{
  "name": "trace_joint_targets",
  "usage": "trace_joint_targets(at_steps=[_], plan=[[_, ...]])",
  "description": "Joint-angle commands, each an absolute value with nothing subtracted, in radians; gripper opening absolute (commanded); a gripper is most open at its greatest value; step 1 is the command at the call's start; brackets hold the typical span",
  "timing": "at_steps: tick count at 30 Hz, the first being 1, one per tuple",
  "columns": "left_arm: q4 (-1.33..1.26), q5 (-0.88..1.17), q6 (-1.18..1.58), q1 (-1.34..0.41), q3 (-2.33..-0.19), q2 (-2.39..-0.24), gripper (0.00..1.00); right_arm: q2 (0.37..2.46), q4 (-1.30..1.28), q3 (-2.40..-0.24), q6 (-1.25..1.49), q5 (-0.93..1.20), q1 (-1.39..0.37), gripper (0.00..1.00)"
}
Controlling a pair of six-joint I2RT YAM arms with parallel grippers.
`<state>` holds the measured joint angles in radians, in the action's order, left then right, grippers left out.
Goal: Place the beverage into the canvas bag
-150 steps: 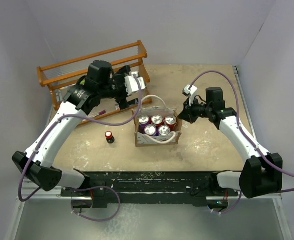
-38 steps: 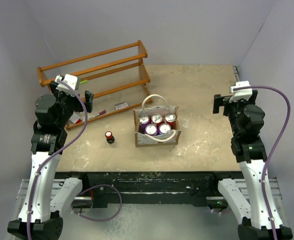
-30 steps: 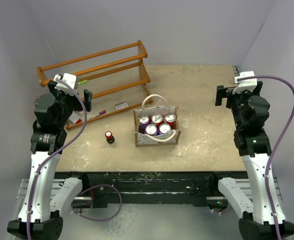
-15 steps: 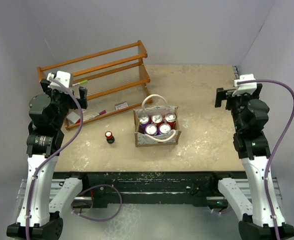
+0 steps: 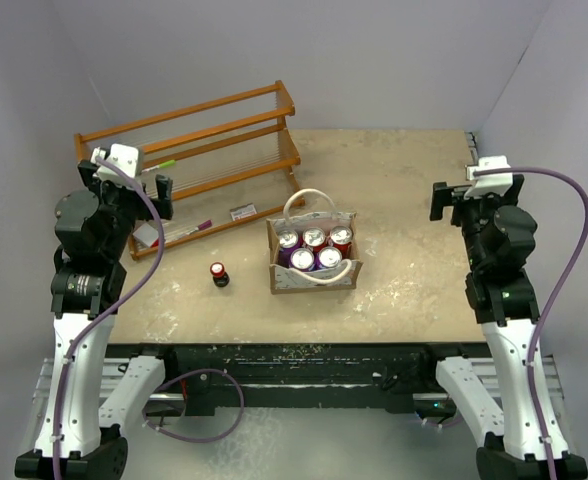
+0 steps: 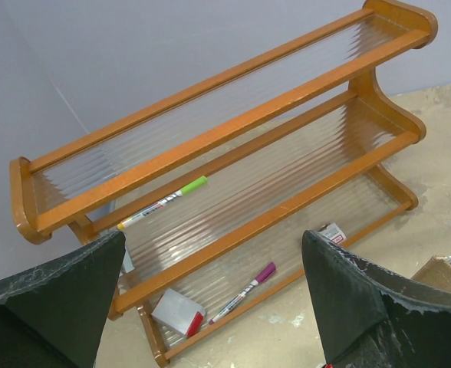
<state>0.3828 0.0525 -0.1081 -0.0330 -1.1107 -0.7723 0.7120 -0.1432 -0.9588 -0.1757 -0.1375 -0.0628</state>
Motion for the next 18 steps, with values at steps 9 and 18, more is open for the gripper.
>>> trace_joint_targets(at_steps=[9,18], plan=[[0.342,0.096,-0.098,-0.018,-1.102,-0.768,0.99,0.711,-0.08,-0.947,-0.197,-0.134,-0.06,1.0],[0.343,0.117,-0.097,-0.018,-1.103,-0.769,0.99,0.718,-0.08,-0.945,-0.199,-0.129,-0.06,1.0]])
